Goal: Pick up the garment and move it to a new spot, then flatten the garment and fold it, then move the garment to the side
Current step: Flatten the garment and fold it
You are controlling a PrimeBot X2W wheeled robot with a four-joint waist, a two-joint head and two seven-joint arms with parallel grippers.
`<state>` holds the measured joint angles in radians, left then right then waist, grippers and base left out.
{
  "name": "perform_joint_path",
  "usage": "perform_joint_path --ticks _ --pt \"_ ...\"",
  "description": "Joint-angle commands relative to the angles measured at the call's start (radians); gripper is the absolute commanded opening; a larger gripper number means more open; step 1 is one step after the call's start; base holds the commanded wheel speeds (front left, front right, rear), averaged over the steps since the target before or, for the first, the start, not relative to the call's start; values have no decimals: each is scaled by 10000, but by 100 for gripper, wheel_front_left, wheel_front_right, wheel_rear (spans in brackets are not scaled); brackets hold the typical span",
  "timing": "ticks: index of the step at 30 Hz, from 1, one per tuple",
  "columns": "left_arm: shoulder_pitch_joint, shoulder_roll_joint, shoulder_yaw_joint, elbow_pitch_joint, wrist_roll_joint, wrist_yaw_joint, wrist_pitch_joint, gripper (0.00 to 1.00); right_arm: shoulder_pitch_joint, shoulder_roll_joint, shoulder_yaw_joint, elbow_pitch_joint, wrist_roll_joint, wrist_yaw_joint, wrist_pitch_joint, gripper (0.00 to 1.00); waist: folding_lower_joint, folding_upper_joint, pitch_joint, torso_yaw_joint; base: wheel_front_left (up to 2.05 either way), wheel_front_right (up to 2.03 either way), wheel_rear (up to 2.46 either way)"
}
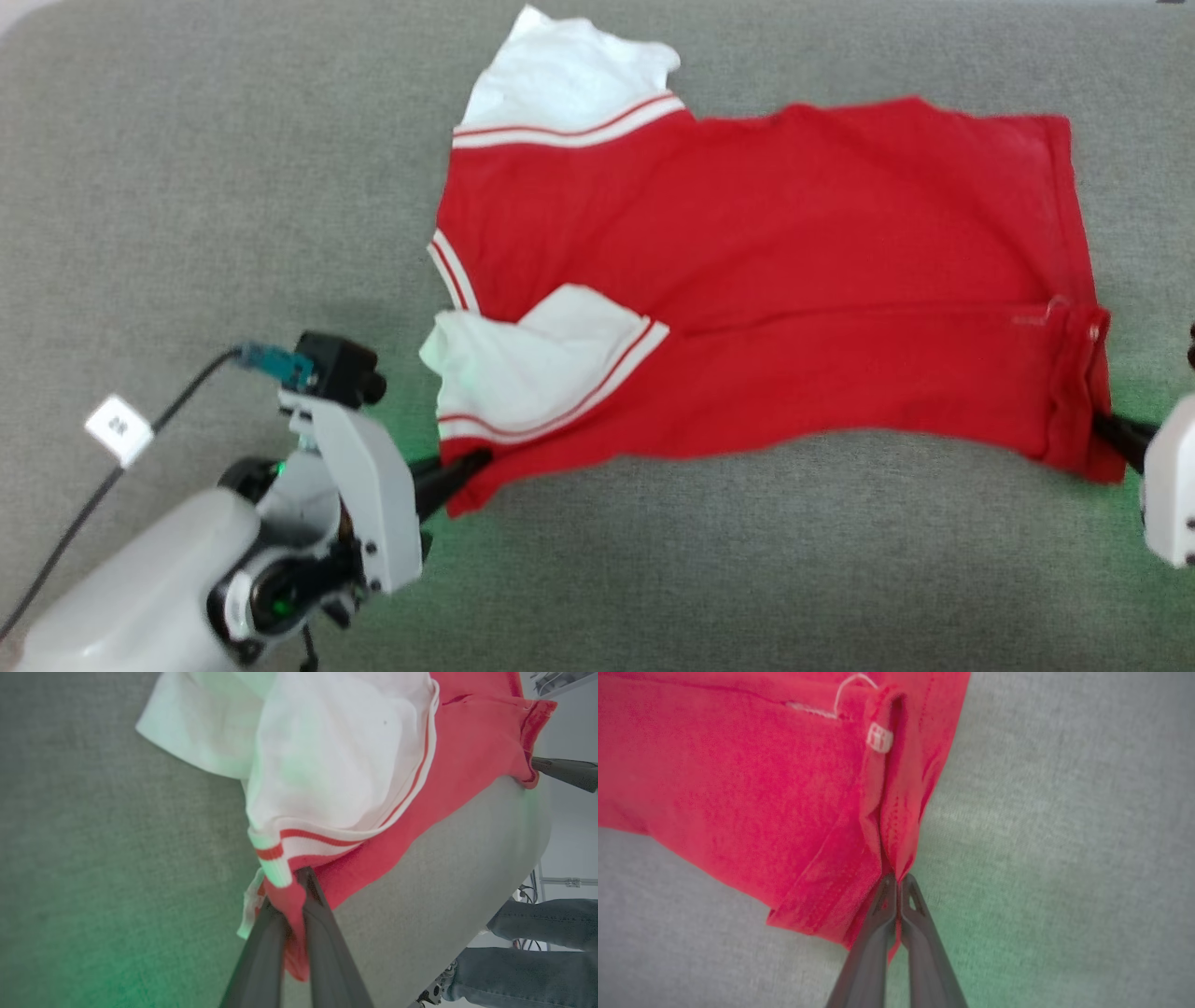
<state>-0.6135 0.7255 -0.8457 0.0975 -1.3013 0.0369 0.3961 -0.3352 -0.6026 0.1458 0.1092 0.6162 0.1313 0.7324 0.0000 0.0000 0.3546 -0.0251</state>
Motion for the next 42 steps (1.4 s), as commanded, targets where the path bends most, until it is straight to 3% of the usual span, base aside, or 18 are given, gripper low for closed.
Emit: perform_joint_path --ticks 1,9,10,11,12,13,14,15,16,24,31,36,42 --pt "355 175 -45 -310 70 134 -80 0 472 -48 -195 -268 84 -10 126 0 0 0 -40 45 0 0 0" --pt "1626 699 22 -1963 20 861 -790 0 2353 258 -1313 -2066 87 -11 651 0 0 0 -186 92 0 0 0" --pt "1725 714 45 -2086 2 918 -896 0 2445 326 -1442 -2223 21 -9 602 9 0 0 -206 112 0 0 0" --pt "1807 723 103 -2170 -1 989 -1021 0 2504 417 -1610 -2320 -46 -11 529 48 0 0 -228 133 0 0 0" --pt "1807 723 103 -2170 -1 989 -1021 0 2504 417 -1610 -2320 -46 -11 529 48 0 0 -228 133 0 0 0" --pt "1882 729 190 -2224 0 1065 -1188 11 2542 499 -1712 -2426 -137 -11 435 100 0 0 -245 153 0 0 0" --pt "1945 710 290 -2271 -12 1127 -1379 34 2537 598 -1819 -2536 -229 -11 299 100 0 0 -264 174 0 0 0" --pt "2011 696 394 -2301 -28 1176 -1573 76 2499 720 -1933 -2616 -308 -11 151 100 0 0 -284 193 0 0 0" --pt "2075 687 502 -2332 -42 1226 -1772 100 2429 858 -2073 -2693 -390 -11 -47 100 0 0 -304 212 0 0 0" --pt "1989 369 1749 -2021 53 1474 -3756 100 1790 2271 -2270 -2799 -1253 -9 -2809 100 0 0 -373 310 0 0 0" --pt "285 53 2100 -454 1189 1625 -4532 100 879 3445 -1740 -2109 -1929 -11 -5472 100 0 0 -166 -209 0 0 0" --pt "-1989 -239 1923 1353 2060 1214 -4139 100 439 3759 -1222 -1858 -2146 -11 -6511 100 0 0 249 -910 0 0 0" --pt "-4444 -363 1569 4129 2579 273 -2995 100 246 4071 -826 -1701 -2040 -11 -7136 100 0 0 808 -2153 0 0 0"
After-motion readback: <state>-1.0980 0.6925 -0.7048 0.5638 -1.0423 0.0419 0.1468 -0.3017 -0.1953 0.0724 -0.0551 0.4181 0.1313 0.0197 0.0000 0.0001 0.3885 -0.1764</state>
